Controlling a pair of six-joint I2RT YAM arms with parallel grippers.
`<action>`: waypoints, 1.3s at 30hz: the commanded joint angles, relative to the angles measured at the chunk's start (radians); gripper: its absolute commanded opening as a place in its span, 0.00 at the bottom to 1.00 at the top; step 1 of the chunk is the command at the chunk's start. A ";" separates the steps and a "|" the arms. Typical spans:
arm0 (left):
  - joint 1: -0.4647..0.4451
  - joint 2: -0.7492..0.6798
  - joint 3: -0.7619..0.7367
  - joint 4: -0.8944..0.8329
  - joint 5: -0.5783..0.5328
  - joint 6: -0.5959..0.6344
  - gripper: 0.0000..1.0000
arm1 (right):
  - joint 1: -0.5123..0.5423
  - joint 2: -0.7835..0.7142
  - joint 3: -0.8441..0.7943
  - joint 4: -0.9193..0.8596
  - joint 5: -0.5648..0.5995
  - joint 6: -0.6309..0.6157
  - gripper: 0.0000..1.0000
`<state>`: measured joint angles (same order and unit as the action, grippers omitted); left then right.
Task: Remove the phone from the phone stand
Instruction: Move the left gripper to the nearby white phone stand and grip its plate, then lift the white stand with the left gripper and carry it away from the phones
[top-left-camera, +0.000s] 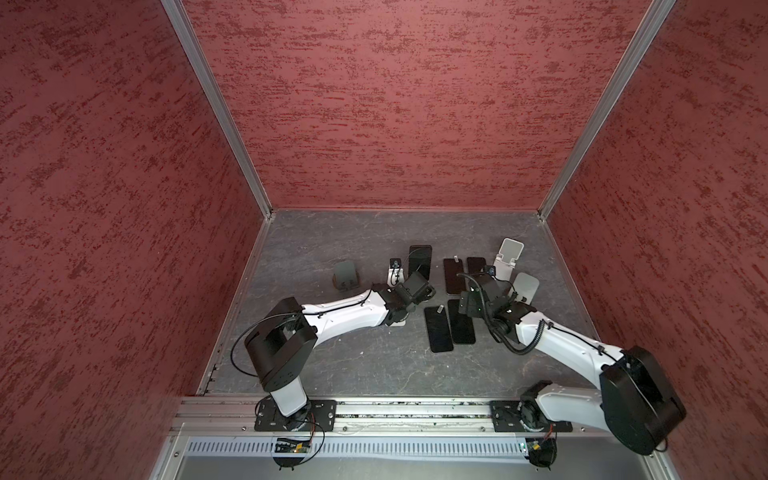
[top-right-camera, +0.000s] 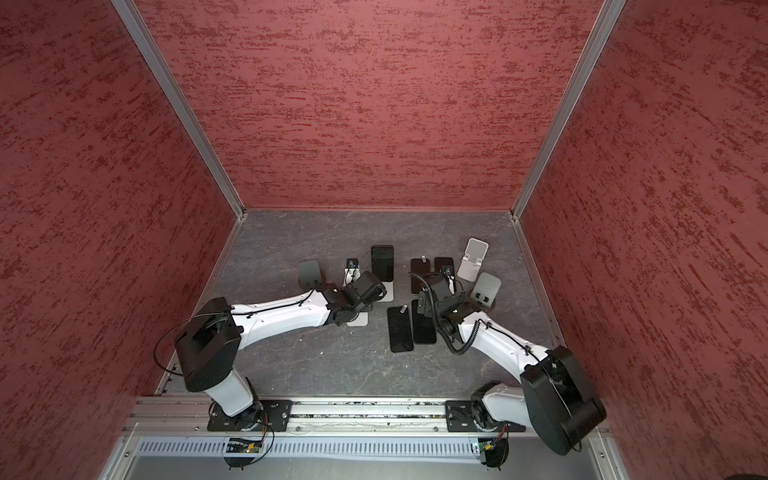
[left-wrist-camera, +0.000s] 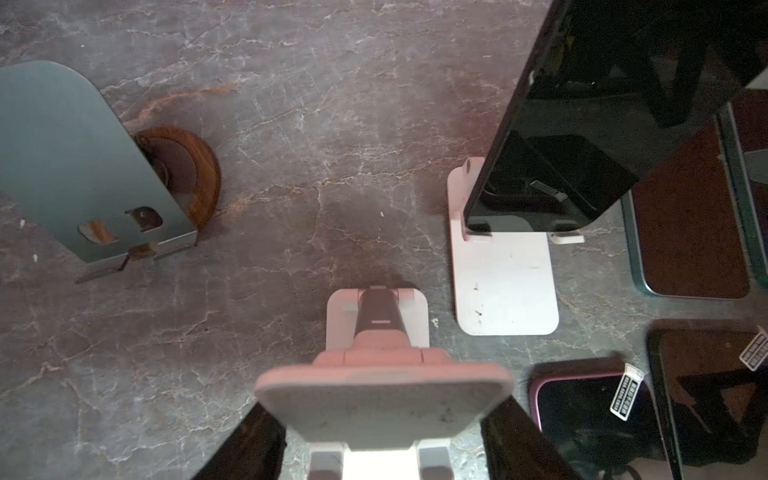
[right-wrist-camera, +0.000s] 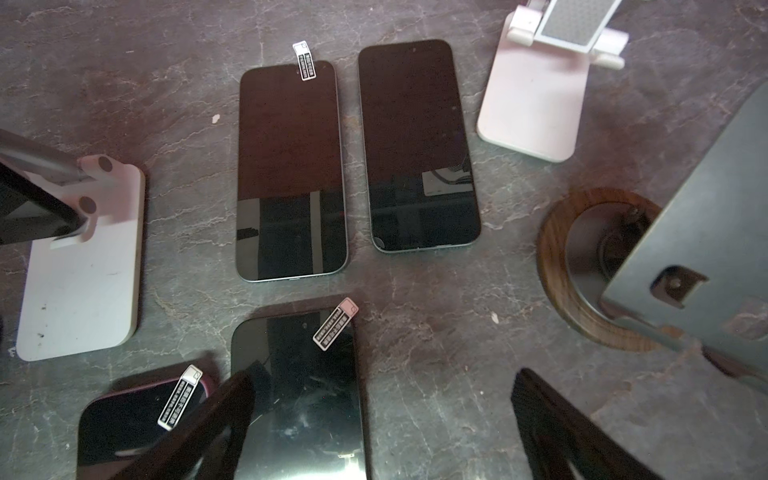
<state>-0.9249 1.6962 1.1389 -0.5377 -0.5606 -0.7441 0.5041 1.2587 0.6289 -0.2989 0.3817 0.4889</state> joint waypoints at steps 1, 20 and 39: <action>0.007 -0.015 -0.008 0.025 -0.032 0.012 0.55 | -0.011 -0.024 -0.015 0.018 -0.006 0.005 0.99; 0.155 -0.132 -0.043 0.132 -0.033 0.184 0.51 | -0.013 -0.007 -0.001 0.017 -0.024 0.009 0.99; 0.334 -0.030 0.019 0.283 0.077 0.323 0.52 | -0.015 0.030 0.028 0.004 -0.024 0.007 0.99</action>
<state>-0.6006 1.6398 1.1213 -0.3176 -0.4965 -0.4454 0.5003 1.2781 0.6258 -0.2962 0.3626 0.4892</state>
